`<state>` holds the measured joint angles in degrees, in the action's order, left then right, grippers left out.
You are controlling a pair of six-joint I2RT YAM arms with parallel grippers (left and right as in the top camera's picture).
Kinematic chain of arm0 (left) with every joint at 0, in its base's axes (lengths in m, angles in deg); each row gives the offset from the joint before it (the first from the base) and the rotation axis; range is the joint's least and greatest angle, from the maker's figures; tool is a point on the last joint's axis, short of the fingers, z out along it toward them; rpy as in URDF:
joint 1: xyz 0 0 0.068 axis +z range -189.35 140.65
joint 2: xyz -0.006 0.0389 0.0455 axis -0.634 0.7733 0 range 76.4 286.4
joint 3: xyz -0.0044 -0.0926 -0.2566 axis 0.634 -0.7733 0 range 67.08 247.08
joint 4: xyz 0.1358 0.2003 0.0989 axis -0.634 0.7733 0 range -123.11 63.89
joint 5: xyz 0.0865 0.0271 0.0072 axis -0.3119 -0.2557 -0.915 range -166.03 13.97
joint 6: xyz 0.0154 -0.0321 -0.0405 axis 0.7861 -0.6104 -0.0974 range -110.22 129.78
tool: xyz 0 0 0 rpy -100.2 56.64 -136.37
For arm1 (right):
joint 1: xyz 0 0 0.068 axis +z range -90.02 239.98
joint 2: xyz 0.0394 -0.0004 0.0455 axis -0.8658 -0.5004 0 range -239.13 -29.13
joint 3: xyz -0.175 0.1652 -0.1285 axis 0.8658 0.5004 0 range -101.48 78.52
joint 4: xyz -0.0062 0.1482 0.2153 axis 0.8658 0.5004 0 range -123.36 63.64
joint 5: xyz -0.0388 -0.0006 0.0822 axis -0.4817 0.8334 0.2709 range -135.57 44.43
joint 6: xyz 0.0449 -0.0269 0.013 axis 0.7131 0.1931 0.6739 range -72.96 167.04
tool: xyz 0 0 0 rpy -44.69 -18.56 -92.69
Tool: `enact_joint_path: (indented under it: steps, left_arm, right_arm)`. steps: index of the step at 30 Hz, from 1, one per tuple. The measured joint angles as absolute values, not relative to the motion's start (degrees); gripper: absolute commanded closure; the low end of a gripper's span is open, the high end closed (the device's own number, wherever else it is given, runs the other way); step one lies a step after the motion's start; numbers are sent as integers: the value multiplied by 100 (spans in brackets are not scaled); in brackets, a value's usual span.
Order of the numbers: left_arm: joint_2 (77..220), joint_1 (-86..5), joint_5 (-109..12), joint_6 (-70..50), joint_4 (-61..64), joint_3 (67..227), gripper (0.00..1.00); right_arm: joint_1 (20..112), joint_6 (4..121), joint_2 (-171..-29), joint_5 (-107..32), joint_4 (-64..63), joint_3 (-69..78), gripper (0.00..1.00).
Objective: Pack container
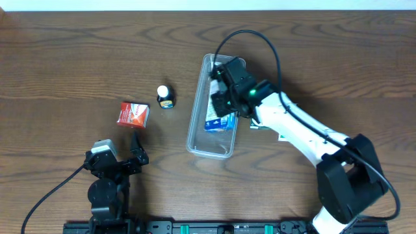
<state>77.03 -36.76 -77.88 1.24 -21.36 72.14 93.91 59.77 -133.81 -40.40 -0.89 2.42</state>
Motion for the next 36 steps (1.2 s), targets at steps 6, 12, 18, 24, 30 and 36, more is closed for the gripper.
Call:
enact_joint_path:
  steps: [6, 12, 18, 24, 30, 36]
  left_arm:
    - [7703, -3676, -7788, 124, -2136, 7214, 2]
    - [7703, -3676, -7788, 124, -2136, 7217, 2]
    - [7703, -3676, -7788, 124, -2136, 7217, 2]
    - [7703, -3676, -7788, 122, -2136, 7217, 2]
    - [7703, -3676, -7788, 124, -2136, 7214, 2]
    - [7703, -3676, -7788, 124, -2136, 7214, 2]
  right_arm:
    - [9214, 5891, -13075, -4437, 153, 244, 99]
    - [9218, 5789, -12732, -4378, 16, 244, 99]
    - [9417, 5745, -12684, -4051, -113, 244, 99]
    - [9706, 5721, -13077, -3887, -225, 244, 99]
    - [9828, 5419, -13490, -3502, 267, 258, 99]
    - [9946, 4934, -13492, -3157, 512, 258, 99]
